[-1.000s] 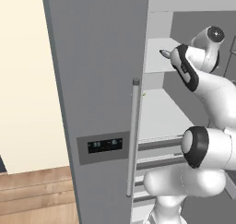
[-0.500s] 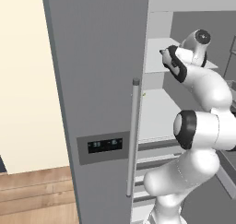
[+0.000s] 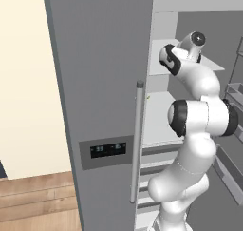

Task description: Take the fish out of the fridge, briefly rinse it in the sink, and place it on the tray next to the sink.

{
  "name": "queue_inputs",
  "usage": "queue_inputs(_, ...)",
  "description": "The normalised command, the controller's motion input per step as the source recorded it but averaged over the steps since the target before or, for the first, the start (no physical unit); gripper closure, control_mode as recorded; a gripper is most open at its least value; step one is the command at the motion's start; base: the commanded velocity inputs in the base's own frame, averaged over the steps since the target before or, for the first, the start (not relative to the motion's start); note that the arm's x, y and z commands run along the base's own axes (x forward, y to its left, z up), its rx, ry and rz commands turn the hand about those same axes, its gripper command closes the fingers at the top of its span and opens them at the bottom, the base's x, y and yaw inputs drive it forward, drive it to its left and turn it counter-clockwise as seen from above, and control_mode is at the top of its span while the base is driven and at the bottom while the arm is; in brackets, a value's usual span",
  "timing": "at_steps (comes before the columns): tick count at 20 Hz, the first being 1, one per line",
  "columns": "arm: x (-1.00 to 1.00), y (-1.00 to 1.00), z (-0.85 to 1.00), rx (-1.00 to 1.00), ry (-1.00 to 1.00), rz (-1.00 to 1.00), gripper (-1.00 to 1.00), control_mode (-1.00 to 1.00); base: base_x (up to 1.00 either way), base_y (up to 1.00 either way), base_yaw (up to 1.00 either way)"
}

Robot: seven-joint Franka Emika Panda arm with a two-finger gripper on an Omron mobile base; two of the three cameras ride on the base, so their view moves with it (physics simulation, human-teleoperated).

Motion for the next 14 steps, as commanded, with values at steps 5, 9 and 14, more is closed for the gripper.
queue_inputs(5, 0.29, 0.00, -0.13, 0.04, 0.00, 0.00, 1.00, -1.00, 0.00, 0.00, 0.00)
queue_inputs(9, 0.00, 0.00, 0.00, 0.00, 0.00, 0.00, 1.00, -1.00, 0.00, 0.00, 0.00)
queue_inputs(14, -0.25, 0.11, 0.00, 0.00, 0.00, 0.00, 1.00, -1.00, 0.00, 0.00, 0.00)
